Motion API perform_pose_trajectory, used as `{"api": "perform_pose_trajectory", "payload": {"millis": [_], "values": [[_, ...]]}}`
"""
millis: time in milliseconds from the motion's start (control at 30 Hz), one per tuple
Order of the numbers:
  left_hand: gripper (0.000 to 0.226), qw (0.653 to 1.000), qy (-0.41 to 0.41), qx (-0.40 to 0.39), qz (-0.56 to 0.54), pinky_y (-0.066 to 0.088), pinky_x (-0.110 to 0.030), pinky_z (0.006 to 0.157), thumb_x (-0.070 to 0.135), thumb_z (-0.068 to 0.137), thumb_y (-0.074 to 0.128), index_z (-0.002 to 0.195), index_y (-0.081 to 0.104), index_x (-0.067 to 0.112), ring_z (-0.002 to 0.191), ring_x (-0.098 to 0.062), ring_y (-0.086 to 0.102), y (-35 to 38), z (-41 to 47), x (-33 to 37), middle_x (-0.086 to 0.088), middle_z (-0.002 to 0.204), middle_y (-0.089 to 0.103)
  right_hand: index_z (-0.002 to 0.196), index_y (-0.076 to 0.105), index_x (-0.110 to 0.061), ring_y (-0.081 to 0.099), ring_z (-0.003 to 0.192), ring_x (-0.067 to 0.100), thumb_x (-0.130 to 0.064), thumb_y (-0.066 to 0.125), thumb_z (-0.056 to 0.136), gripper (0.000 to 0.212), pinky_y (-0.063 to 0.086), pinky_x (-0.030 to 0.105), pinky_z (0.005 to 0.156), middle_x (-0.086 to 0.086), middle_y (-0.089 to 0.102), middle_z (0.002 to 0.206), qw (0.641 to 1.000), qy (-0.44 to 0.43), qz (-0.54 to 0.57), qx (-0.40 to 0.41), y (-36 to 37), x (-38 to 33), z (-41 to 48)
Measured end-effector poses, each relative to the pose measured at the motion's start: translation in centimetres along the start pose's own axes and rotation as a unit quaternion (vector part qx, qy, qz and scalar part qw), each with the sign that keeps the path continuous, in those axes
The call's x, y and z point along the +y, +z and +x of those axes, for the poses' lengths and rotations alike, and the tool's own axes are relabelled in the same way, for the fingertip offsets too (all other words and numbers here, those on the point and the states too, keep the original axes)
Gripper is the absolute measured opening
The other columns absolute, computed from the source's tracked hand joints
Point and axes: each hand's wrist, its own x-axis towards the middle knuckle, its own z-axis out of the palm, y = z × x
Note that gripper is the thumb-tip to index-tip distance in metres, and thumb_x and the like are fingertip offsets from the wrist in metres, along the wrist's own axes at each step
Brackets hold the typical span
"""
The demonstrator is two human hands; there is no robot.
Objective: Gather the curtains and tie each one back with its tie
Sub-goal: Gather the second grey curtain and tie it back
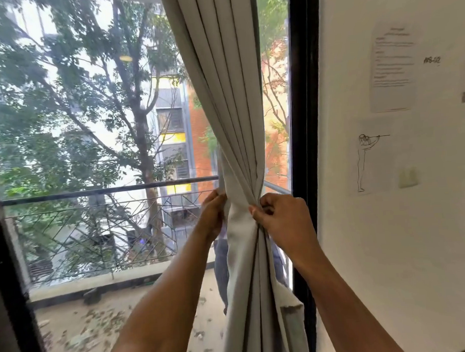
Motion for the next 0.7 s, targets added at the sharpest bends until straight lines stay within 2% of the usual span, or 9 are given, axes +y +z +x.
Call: {"api": "perform_pose_trajectory", "payload": {"millis": [33, 67, 167, 267, 333, 400, 467, 600, 700], "values": [[0.013, 0.999, 0.030, 0.045, 0.004, 0.052, -0.025, 0.060, 0.003, 0.092, 0.053, 0.091, 0.066, 0.005, 0.067, -0.017, 0.064, -0.6, -0.6, 0.2, -0.008, 0.079, 0.070, 0.063, 0.058, -0.015, 0.057, 0.060, 0.017, -0.029, 0.068, 0.082, 0.026, 0.040, 0.027, 0.060, -0.002, 0.057, 0.057, 1.000, 0.002, -0.008, 0.005, 0.0, 0.0, 0.1], [0.013, 0.994, 0.055, 0.089, 0.019, 0.052, -0.024, 0.061, 0.006, 0.091, 0.058, 0.085, 0.069, 0.010, 0.068, -0.015, 0.064, -1.6, -1.3, 0.4, -0.005, 0.077, 0.070, 0.064, 0.058, -0.011, 0.057, 0.060, 0.018, -0.030, 0.066, 0.083, 0.028, 0.040, 0.029, 0.060, 0.001, 0.058, 0.058, 1.000, 0.005, -0.017, 0.009, 0.1, -0.1, 0.1], [0.004, 0.971, 0.123, 0.189, 0.078, 0.052, -0.031, 0.075, 0.013, 0.085, 0.071, 0.086, 0.071, 0.009, 0.078, -0.019, 0.062, -4.9, -4.3, 1.6, -0.008, 0.084, 0.070, 0.068, 0.059, -0.005, 0.056, 0.061, 0.022, -0.030, 0.061, 0.087, 0.031, 0.042, 0.033, 0.061, 0.008, 0.060, 0.060, 0.999, 0.011, -0.024, 0.021, 1.0, -0.8, -0.2], [0.003, 0.925, 0.205, 0.271, 0.169, 0.051, -0.019, 0.063, 0.018, 0.080, 0.076, 0.081, 0.074, 0.016, 0.065, -0.004, 0.064, -6.0, -8.1, 3.7, 0.012, 0.068, 0.072, 0.071, 0.055, -0.005, 0.059, 0.066, 0.026, -0.028, 0.053, 0.092, 0.031, 0.042, 0.035, 0.060, 0.012, 0.061, 0.066, 0.999, 0.005, -0.038, 0.013, 2.7, -2.3, -0.8], [0.006, 0.888, 0.256, 0.303, 0.232, 0.049, -0.012, 0.056, 0.026, 0.078, 0.078, 0.078, 0.073, 0.029, 0.059, 0.005, 0.063, -5.4, -10.9, 4.6, 0.021, 0.065, 0.070, 0.081, 0.057, -0.007, 0.061, 0.074, 0.029, -0.028, 0.048, 0.095, 0.027, 0.039, 0.034, 0.061, 0.012, 0.064, 0.076, 0.997, -0.009, -0.069, 0.010, 3.9, -3.3, -1.2], [0.011, 0.871, 0.286, 0.308, 0.255, 0.051, -0.011, 0.057, 0.031, 0.076, 0.078, 0.076, 0.071, 0.039, 0.061, 0.005, 0.066, -4.1, -13.4, 5.0, 0.024, 0.069, 0.070, 0.087, 0.057, -0.007, 0.061, 0.080, 0.031, -0.028, 0.046, 0.096, 0.025, 0.035, 0.031, 0.061, 0.014, 0.064, 0.083, 0.996, -0.023, -0.086, 0.020, 5.0, -4.3, -1.5], [0.015, 0.860, 0.320, 0.296, 0.265, 0.054, -0.014, 0.065, 0.029, 0.077, 0.078, 0.080, 0.071, 0.042, 0.067, 0.002, 0.068, -2.6, -15.3, 5.0, 0.023, 0.074, 0.072, 0.087, 0.057, -0.008, 0.060, 0.082, 0.033, -0.028, 0.045, 0.096, 0.024, 0.031, 0.030, 0.061, 0.015, 0.065, 0.084, 0.995, -0.029, -0.094, 0.027, 5.7, -5.0, -1.7], [0.028, 0.865, 0.335, 0.263, 0.264, 0.056, -0.029, 0.076, 0.017, 0.080, 0.078, 0.086, 0.071, 0.044, 0.076, -0.007, 0.072, -0.3, -16.8, 4.9, 0.015, 0.080, 0.074, 0.080, 0.054, -0.012, 0.062, 0.078, 0.031, -0.027, 0.047, 0.095, 0.022, 0.028, 0.029, 0.059, 0.014, 0.065, 0.077, 0.997, -0.035, -0.072, 0.026, 5.8, -5.6, -2.0], [0.025, 0.870, 0.315, 0.250, 0.285, 0.057, -0.026, 0.073, 0.017, 0.080, 0.077, 0.089, 0.072, 0.039, 0.074, -0.003, 0.072, 0.7, -16.9, 4.8, 0.016, 0.080, 0.074, 0.076, 0.055, -0.011, 0.061, 0.073, 0.030, -0.028, 0.052, 0.093, 0.023, 0.029, 0.029, 0.058, 0.013, 0.065, 0.073, 0.999, -0.035, -0.031, 0.025, 5.3, -5.8, -2.2]]}}
